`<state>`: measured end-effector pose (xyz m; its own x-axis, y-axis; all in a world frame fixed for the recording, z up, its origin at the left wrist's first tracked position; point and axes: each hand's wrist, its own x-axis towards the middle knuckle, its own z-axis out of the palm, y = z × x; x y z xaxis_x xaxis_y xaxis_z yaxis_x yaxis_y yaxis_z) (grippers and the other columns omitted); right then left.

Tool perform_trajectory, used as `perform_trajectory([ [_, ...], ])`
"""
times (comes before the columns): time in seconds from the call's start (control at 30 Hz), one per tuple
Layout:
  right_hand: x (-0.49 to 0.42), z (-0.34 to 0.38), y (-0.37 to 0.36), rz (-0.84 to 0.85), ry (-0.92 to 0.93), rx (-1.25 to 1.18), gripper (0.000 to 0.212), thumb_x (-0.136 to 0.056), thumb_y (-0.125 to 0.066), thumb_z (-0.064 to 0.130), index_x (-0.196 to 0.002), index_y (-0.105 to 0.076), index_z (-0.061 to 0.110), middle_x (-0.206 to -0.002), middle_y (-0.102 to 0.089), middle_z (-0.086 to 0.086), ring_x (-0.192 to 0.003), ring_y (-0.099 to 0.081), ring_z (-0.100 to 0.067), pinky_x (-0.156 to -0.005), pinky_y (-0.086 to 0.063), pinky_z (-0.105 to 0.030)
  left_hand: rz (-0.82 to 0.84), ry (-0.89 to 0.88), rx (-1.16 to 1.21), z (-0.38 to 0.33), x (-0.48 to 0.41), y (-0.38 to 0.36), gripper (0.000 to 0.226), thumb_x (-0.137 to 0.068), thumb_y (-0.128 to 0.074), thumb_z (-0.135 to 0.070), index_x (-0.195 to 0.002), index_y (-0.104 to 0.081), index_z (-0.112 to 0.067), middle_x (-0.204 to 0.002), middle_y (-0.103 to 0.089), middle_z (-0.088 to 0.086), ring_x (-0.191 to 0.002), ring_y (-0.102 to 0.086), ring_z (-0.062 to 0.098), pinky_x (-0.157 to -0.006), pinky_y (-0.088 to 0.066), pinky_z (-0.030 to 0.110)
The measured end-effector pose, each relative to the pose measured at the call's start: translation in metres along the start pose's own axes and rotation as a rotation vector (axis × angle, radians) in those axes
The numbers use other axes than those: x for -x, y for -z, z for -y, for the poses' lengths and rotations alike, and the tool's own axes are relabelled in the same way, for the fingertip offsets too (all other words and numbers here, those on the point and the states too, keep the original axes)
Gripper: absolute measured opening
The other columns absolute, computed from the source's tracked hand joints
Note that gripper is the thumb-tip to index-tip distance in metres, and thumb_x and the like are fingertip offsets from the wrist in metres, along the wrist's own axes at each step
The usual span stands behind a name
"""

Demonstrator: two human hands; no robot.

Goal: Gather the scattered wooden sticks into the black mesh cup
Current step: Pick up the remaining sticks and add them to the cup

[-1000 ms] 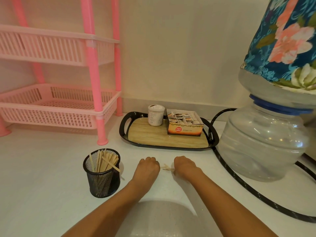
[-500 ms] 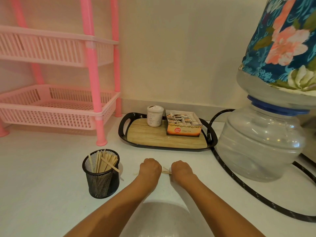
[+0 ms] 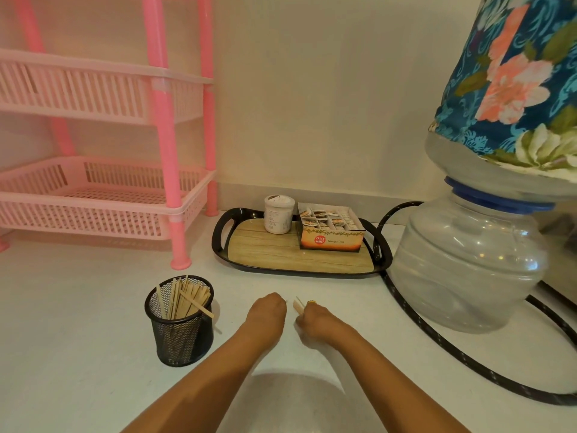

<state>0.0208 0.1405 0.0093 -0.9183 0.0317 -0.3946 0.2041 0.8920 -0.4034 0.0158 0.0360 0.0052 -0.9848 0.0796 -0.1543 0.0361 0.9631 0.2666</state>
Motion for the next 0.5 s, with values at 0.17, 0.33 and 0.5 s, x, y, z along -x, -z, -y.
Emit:
perform_trajectory([
  [0.17, 0.004, 0.004, -0.002, 0.023, 0.02, -0.539, 0.023, -0.097, -0.027, 0.017, -0.1, -0.048, 0.007, -0.088, -0.051, -0.011, -0.075, -0.047, -0.019, -0.065, -0.039, -0.027, -0.033, 0.072, 0.439, -0.005, 0.008, 0.005, 0.017, -0.091, -0.051, -0.012, -0.105, -0.055, -0.003, -0.104, -0.06, 0.013, -0.095, -0.06, 0.025, -0.069, -0.044, 0.025],
  [0.33, 0.014, 0.013, -0.003, 0.008, 0.012, -0.833, 0.032, -0.101, -0.03, 0.031, -0.082, -0.052, 0.016, -0.061, -0.049, -0.002, -0.05, -0.042, -0.011, -0.044, -0.032, -0.02, -0.072, 0.126, 0.961, -0.01, 0.018, 0.013, 0.018, -0.091, -0.05, -0.007, -0.073, -0.053, -0.013, -0.083, -0.061, 0.014, -0.06, -0.059, 0.017, -0.057, -0.053, 0.028],
  [0.5, 0.014, 0.014, 0.0, 0.003, 0.08, -1.052, 0.025, -0.098, -0.041, 0.031, -0.092, -0.062, 0.018, -0.057, -0.041, -0.002, -0.048, -0.032, -0.01, -0.044, -0.027, -0.022, -0.233, 0.108, 1.011, -0.012, 0.023, 0.019, 0.007, -0.087, -0.056, -0.004, -0.084, -0.062, -0.004, -0.089, -0.067, 0.019, -0.08, -0.065, 0.028, -0.078, -0.057, 0.039],
])
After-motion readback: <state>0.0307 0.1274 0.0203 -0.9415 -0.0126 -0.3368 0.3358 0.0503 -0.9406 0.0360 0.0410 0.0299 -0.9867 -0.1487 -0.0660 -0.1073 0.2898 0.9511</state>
